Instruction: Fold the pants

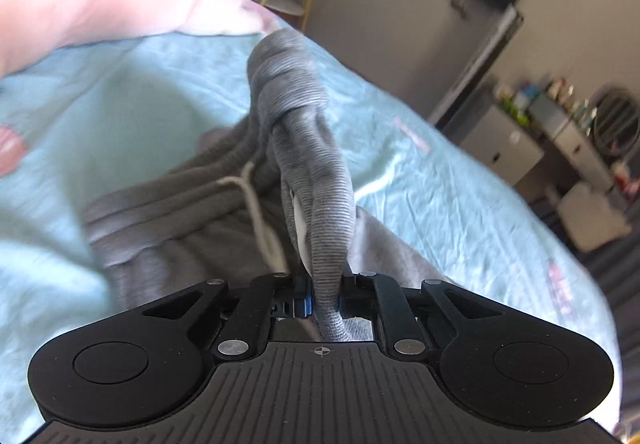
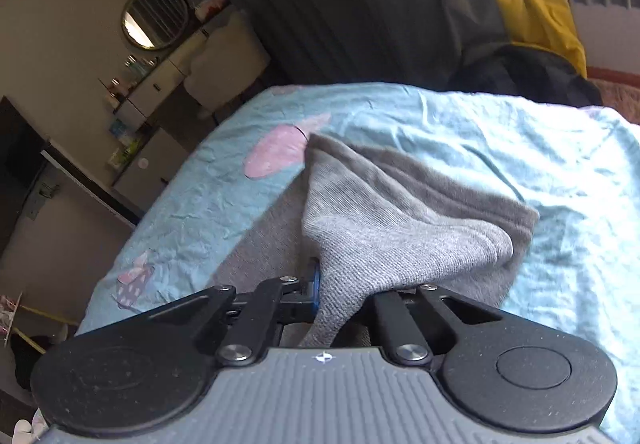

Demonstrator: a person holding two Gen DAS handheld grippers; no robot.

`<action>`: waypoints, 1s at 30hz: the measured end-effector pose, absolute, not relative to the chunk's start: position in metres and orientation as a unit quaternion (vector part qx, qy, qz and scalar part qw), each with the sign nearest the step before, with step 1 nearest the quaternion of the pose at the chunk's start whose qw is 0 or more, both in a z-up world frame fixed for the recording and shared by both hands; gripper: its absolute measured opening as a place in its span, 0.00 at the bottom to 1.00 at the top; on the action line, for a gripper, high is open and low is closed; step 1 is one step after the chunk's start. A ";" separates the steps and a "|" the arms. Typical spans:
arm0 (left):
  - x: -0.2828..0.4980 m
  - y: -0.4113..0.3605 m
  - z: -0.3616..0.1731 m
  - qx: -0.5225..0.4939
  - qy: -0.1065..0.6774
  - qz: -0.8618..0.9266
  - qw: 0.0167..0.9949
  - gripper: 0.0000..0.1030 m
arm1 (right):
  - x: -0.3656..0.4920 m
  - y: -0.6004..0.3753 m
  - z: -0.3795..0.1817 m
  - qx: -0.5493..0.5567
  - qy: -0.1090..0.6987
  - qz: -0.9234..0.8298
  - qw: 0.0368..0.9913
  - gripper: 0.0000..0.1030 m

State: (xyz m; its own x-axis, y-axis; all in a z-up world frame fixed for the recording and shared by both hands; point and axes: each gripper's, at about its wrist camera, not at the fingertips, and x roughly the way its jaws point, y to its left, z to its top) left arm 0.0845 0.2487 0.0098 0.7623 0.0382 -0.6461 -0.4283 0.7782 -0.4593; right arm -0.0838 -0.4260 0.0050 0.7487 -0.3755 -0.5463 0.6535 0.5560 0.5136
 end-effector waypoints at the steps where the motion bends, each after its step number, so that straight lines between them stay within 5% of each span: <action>1: 0.074 0.255 0.007 -0.318 0.316 0.132 0.884 0.12 | -0.087 -0.424 0.009 0.355 0.187 -0.298 0.866 0.05; 6: 0.049 0.274 -0.031 -0.341 0.358 0.161 0.854 0.15 | -0.097 -0.432 -0.013 0.343 0.252 -0.321 0.846 0.08; 9: 0.039 0.279 -0.042 -0.367 0.349 0.162 0.847 0.23 | -0.105 -0.447 -0.036 0.398 0.282 -0.326 0.810 0.28; 11: 0.037 0.279 -0.039 -0.374 0.341 0.162 0.847 0.42 | -0.120 -0.453 -0.041 0.442 0.237 -0.322 0.803 0.34; 14: 0.040 0.274 -0.030 -0.363 0.332 0.161 0.855 0.56 | -0.128 -0.462 -0.044 0.475 0.205 -0.319 0.794 0.35; 17: 0.048 0.267 -0.027 -0.356 0.335 0.163 0.857 0.55 | -0.130 -0.469 -0.048 0.497 0.190 -0.319 0.784 0.34; 21: 0.043 0.267 -0.032 -0.363 0.336 0.171 0.852 0.49 | -0.125 -0.471 -0.032 0.471 0.172 -0.333 0.799 0.05; 27: 0.031 0.259 -0.017 -0.317 0.325 0.182 0.872 0.43 | -0.132 -0.455 0.014 0.346 0.096 -0.294 0.886 0.05; 30: 0.024 0.252 -0.006 -0.282 0.315 0.202 0.883 0.51 | -0.133 -0.468 -0.006 0.324 0.160 -0.343 0.867 0.06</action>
